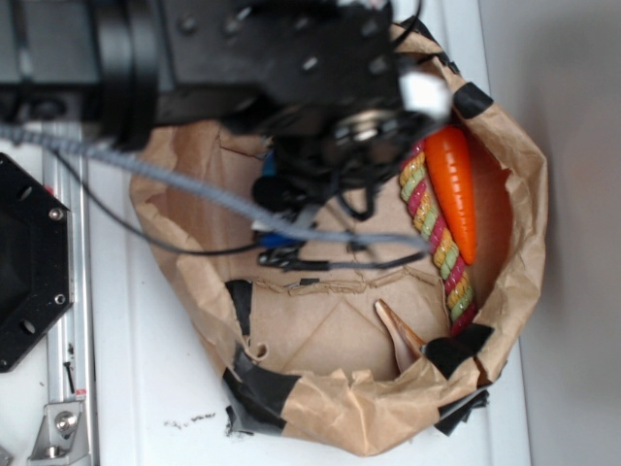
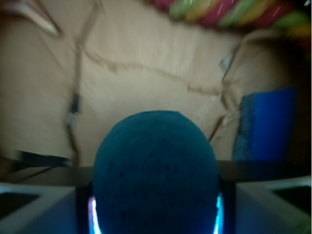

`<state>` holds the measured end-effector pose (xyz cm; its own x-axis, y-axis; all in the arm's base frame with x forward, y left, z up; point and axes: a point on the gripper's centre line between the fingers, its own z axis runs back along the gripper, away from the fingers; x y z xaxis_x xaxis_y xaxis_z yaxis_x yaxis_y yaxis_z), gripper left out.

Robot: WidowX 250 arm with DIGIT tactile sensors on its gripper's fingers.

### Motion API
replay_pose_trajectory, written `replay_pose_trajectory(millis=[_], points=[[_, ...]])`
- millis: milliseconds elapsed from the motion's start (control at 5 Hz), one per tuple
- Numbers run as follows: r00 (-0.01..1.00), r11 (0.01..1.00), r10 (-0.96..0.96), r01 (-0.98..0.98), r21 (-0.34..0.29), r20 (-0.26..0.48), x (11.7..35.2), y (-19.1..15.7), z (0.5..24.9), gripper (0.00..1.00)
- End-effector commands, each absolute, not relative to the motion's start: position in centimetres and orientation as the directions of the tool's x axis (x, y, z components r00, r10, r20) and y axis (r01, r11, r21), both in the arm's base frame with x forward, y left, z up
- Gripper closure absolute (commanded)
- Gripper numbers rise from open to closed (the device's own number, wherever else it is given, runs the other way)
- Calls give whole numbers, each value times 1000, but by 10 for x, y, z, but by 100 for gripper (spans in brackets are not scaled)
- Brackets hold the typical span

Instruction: Grab the blue ball.

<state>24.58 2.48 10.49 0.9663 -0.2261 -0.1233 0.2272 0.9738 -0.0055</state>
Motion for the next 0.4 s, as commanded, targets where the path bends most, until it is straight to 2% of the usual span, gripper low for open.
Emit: replay_pose_trajectory(millis=[0,200], points=[[990,991,-130,130,-10,-59,257,36,154,100],[998,999,-48,47,17,37,247,30,154,100]])
